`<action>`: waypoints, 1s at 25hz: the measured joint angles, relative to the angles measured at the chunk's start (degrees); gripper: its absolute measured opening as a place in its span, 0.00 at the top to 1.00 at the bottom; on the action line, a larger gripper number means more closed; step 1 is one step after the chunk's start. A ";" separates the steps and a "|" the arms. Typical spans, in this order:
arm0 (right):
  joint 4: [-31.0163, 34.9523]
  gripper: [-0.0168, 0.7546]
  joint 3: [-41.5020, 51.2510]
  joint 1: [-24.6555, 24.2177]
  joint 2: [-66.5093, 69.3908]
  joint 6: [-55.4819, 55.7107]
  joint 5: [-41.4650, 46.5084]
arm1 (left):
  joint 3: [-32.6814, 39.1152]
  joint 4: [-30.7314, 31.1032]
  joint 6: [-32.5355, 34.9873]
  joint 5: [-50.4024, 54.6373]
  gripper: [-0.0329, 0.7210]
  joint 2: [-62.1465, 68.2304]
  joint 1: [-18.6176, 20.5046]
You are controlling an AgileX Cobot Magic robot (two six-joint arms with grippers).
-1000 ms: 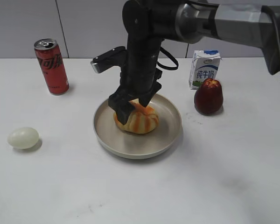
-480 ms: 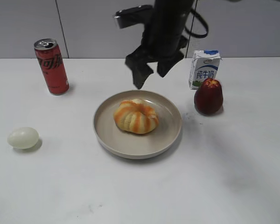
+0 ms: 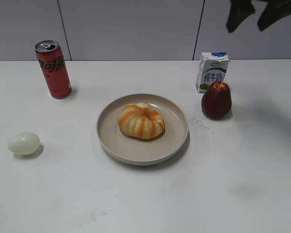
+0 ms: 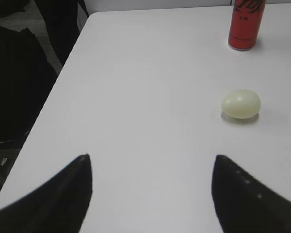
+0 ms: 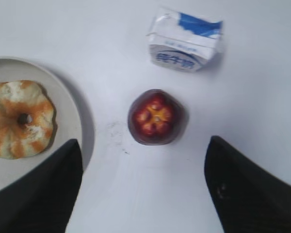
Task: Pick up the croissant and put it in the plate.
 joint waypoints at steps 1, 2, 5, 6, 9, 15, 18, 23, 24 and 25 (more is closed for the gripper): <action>0.00 0.22 0.76 -1.69 -1.21 0.07 0.00 | 0.00 0.00 0.00 0.00 0.18 0.00 0.00; 0.05 0.22 1.53 -3.37 -2.70 0.18 0.05 | 0.00 0.00 0.00 0.00 0.18 0.00 0.00; -0.16 0.22 5.25 -8.02 -6.79 0.23 0.05 | 0.00 0.00 0.00 0.00 0.18 0.00 0.00; -0.69 0.22 6.57 -9.22 -8.30 0.30 0.05 | 0.00 0.00 0.00 0.00 0.18 0.00 0.00; -3.88 0.22 12.02 -12.47 -12.91 0.30 0.05 | 0.00 0.00 0.00 0.00 0.18 0.00 0.00; -4.88 0.23 28.47 -15.18 -25.33 0.30 -0.27 | 0.00 0.00 0.00 0.00 0.18 0.00 0.00; -3.59 0.24 38.14 -15.18 -34.72 0.24 -2.74 | 0.00 0.00 0.00 0.00 0.18 0.00 0.00; -3.18 0.24 54.85 -15.22 -49.06 0.24 -7.58 | 0.00 0.00 0.00 0.00 0.18 0.00 0.00; -3.18 0.24 58.20 -15.22 -52.01 0.24 -8.18 | 0.00 0.00 0.00 0.00 0.18 0.00 0.00; -3.18 0.24 61.38 -15.22 -54.49 0.24 -8.65 | 0.00 0.00 0.00 0.00 0.18 0.00 0.00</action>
